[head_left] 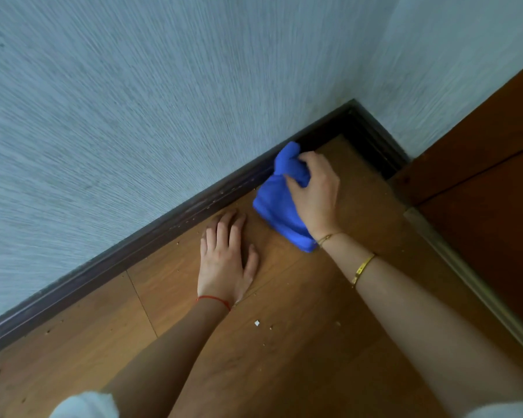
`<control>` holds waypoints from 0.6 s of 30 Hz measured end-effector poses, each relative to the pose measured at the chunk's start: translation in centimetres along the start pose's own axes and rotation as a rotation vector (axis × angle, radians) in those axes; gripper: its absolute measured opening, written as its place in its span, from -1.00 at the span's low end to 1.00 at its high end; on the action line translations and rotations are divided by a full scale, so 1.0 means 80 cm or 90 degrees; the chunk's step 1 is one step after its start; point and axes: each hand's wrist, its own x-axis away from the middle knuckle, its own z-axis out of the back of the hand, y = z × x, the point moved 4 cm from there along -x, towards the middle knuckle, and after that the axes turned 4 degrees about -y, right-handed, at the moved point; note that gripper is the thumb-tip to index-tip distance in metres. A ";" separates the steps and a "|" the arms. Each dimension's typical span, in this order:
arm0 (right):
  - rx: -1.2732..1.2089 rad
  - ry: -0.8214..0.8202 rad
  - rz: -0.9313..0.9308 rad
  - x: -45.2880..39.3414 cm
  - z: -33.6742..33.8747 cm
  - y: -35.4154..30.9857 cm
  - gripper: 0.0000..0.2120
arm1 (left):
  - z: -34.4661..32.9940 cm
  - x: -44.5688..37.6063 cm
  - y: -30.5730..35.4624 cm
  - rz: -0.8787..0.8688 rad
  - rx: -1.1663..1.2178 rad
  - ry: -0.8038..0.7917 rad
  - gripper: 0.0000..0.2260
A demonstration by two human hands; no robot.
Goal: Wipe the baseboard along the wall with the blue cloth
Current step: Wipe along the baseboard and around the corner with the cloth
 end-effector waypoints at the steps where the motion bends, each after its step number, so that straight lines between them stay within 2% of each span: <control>1: -0.007 0.039 -0.036 -0.012 0.010 0.012 -0.85 | 0.000 0.000 0.000 -0.001 0.000 -0.004 -0.49; 3: -0.008 0.094 -0.098 -0.034 0.025 0.031 -0.82 | 0.001 0.000 0.001 -0.005 0.000 -0.007 -0.50; 5: 0.000 0.086 -0.101 -0.043 0.027 0.034 -0.80 | 0.001 0.000 0.001 -0.004 0.000 -0.006 -0.50; 12: -0.011 -0.040 0.061 0.020 -0.014 -0.018 -0.81 | 0.001 -0.001 0.001 -0.006 0.002 0.010 -0.49; 14: -0.006 -0.063 0.075 0.016 -0.013 -0.017 -0.82 | 0.000 -0.001 0.001 -0.006 0.003 0.005 -0.49; 18: 0.029 0.033 -0.014 -0.021 0.013 0.017 -0.83 | 0.001 0.000 0.000 -0.001 -0.001 -0.009 -0.49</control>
